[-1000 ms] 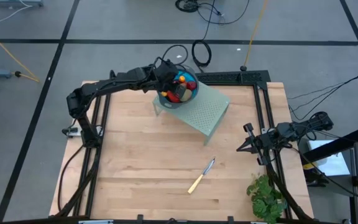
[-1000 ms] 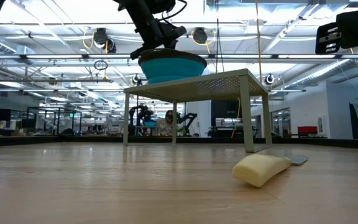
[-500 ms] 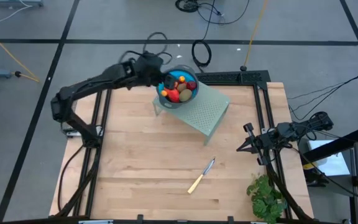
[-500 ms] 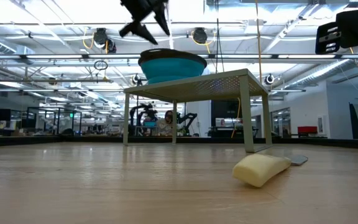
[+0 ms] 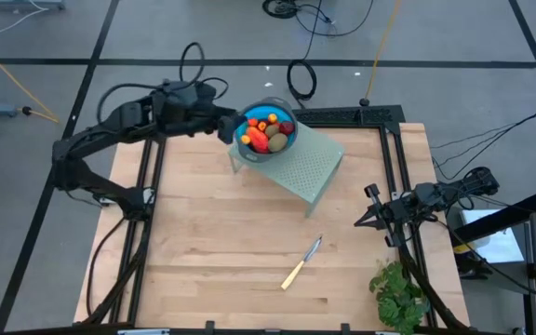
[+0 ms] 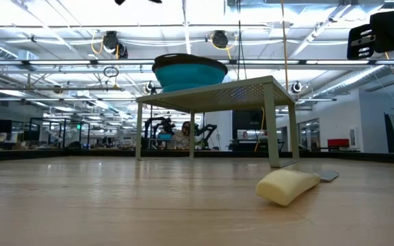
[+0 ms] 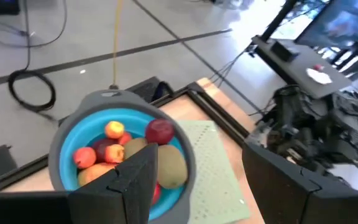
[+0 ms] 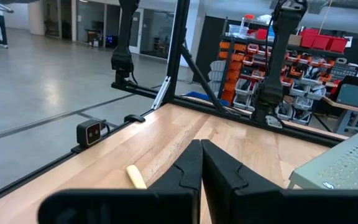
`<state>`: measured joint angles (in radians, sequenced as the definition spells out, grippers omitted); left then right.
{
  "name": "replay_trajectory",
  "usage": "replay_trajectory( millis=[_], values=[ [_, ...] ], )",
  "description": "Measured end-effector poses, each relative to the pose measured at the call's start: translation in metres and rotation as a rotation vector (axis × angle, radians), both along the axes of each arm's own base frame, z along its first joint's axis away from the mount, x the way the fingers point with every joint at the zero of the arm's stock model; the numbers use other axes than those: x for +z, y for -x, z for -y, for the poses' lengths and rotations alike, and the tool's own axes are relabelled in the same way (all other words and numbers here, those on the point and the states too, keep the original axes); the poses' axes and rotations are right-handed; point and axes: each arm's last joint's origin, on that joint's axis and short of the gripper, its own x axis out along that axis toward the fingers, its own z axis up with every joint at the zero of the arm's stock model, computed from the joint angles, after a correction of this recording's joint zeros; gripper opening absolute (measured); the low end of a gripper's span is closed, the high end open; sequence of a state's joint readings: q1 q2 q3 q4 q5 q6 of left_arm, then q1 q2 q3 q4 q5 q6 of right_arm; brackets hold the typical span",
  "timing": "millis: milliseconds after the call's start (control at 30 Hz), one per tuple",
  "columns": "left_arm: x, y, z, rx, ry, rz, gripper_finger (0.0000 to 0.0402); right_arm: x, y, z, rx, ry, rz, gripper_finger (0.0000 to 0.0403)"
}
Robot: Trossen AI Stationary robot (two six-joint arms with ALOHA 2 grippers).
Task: Pick & Place Fruit
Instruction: Put the yellow table knife on the shelf
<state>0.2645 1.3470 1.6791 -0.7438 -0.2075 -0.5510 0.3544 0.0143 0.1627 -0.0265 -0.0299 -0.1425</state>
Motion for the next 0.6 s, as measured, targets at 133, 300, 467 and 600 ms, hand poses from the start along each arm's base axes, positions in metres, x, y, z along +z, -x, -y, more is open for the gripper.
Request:
replay_trajectory(
  millis=[133,300,467,600],
  values=[
    [0.005,0.004,0.012,-0.058,-0.041,0.0,0.0235,0.0,0.0,0.0,0.0,0.0,0.0,0.0],
    [0.004,0.003,0.02,-0.088,-0.039,-0.004,0.0235,0.0,0.0,0.0,-0.001,0.0,0.0,0.0],
    [0.002,0.004,0.022,-0.095,-0.029,-0.03,0.0235,0.0,0.0,0.0,0.001,-0.032,-0.013,0.0],
    [-0.001,0.005,0.025,-0.115,-0.037,-0.073,0.0235,0.0,0.0,0.0,0.003,-0.099,-0.04,0.0]
  ],
)
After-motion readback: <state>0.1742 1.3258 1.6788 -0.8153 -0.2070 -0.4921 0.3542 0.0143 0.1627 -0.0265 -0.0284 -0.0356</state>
